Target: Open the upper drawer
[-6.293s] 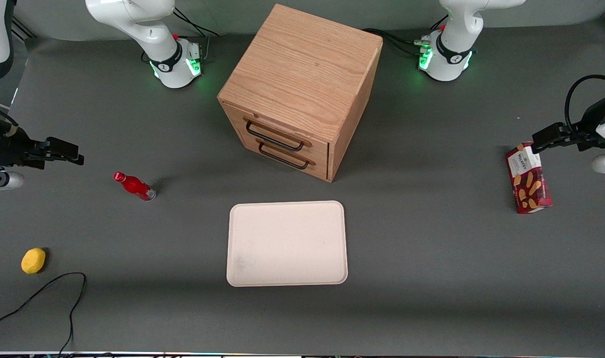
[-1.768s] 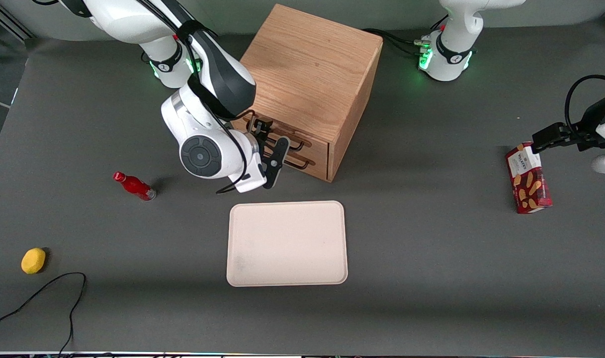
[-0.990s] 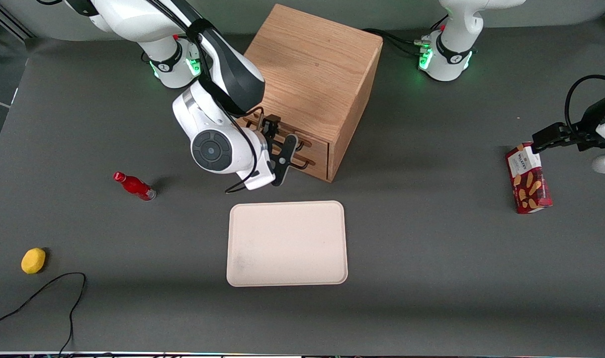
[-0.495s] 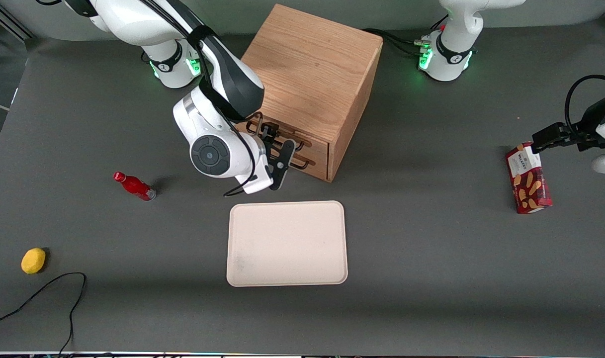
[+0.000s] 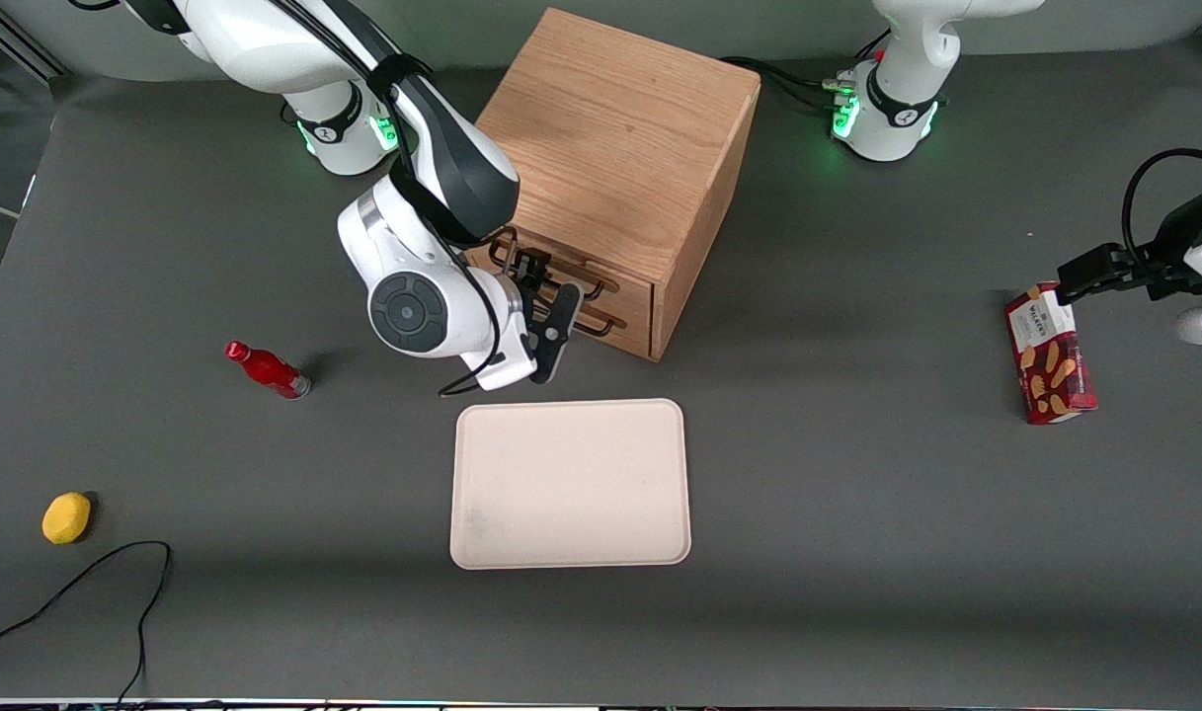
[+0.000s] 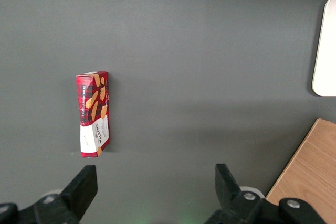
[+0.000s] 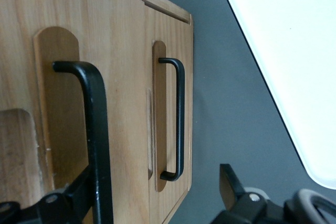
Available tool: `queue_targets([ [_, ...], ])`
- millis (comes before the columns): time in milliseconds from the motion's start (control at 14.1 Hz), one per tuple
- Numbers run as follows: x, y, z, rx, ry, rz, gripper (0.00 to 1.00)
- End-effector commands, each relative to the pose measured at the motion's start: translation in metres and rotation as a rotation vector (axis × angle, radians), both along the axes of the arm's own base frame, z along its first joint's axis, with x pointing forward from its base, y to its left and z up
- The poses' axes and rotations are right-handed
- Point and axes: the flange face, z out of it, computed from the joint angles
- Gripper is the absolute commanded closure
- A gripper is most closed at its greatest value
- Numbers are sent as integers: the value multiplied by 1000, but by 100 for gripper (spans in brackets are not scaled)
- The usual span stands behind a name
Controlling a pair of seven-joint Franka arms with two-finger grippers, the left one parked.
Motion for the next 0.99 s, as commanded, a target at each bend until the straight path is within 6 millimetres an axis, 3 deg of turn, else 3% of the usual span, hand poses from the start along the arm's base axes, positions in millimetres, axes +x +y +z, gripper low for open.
queue_targets([
  [0,6,-4,-4,24,-16,11,0],
  [919,19,-12,-14,29,-39,-15,0],
])
